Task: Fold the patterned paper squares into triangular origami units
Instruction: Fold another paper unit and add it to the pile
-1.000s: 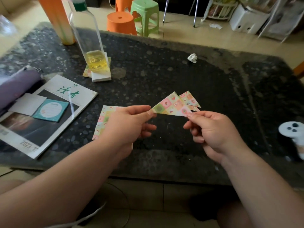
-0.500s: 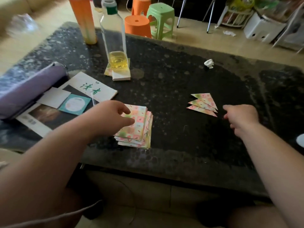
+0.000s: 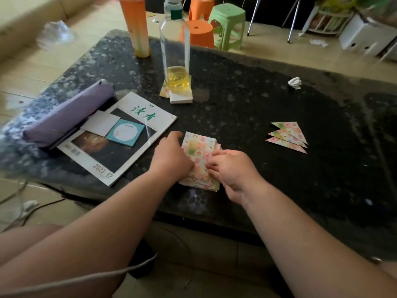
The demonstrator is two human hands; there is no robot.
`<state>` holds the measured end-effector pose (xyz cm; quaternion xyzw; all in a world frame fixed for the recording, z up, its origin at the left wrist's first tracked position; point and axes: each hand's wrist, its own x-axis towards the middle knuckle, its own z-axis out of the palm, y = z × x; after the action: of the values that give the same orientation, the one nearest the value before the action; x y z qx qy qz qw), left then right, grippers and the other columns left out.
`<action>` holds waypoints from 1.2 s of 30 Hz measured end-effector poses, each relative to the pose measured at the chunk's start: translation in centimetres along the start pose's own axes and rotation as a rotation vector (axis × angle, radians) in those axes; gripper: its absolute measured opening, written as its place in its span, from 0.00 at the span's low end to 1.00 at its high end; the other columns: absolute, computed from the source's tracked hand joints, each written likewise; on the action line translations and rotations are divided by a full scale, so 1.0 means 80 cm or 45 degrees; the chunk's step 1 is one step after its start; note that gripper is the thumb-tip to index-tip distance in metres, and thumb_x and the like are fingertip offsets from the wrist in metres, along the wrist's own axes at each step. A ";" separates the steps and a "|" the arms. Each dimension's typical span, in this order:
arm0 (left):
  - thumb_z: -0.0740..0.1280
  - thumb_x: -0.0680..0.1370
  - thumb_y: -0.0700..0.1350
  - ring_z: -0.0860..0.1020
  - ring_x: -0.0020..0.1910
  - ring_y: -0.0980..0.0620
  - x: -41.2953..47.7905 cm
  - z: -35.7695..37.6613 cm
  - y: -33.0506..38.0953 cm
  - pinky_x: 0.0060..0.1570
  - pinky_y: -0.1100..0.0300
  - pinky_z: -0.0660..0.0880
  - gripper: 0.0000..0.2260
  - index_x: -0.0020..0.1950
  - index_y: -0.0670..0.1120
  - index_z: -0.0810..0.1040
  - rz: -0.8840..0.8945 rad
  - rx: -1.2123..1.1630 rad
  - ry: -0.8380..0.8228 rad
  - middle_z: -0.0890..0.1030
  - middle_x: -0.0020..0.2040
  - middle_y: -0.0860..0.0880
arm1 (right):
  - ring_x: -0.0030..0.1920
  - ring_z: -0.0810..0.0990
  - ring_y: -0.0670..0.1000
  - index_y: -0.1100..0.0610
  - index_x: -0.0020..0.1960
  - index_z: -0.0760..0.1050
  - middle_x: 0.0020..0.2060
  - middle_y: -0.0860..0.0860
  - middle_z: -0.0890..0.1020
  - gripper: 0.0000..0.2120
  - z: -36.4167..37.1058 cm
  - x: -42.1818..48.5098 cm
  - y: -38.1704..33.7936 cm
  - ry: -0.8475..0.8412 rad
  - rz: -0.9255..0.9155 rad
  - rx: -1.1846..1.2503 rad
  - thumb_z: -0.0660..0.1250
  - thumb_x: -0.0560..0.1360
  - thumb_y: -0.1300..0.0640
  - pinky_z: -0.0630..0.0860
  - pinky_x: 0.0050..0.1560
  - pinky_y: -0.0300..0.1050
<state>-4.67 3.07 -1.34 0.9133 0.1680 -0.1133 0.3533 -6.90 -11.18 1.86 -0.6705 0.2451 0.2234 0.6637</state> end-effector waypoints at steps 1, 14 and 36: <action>0.77 0.72 0.42 0.75 0.64 0.47 0.000 -0.001 0.000 0.62 0.51 0.76 0.39 0.78 0.54 0.63 -0.014 -0.041 0.016 0.75 0.67 0.49 | 0.37 0.87 0.48 0.54 0.44 0.79 0.35 0.50 0.87 0.11 0.000 -0.002 0.000 0.001 0.018 0.025 0.66 0.81 0.67 0.82 0.36 0.44; 0.74 0.77 0.44 0.79 0.58 0.52 -0.010 -0.014 0.007 0.50 0.57 0.77 0.27 0.74 0.53 0.71 -0.084 -0.419 0.111 0.79 0.63 0.53 | 0.35 0.86 0.45 0.54 0.53 0.81 0.41 0.48 0.84 0.11 0.007 -0.016 0.003 0.028 0.033 0.073 0.64 0.81 0.67 0.81 0.33 0.39; 0.69 0.80 0.41 0.73 0.54 0.53 -0.008 -0.014 0.021 0.37 0.61 0.68 0.24 0.75 0.53 0.72 -0.266 -0.863 0.029 0.76 0.69 0.51 | 0.39 0.83 0.45 0.51 0.48 0.80 0.40 0.45 0.82 0.11 0.006 -0.018 0.001 0.049 0.040 0.002 0.63 0.82 0.65 0.80 0.34 0.37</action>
<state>-4.55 2.54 0.73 0.7231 0.2927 -0.0765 0.6210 -8.05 -10.64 2.65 -0.6702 0.2685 0.2208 0.6558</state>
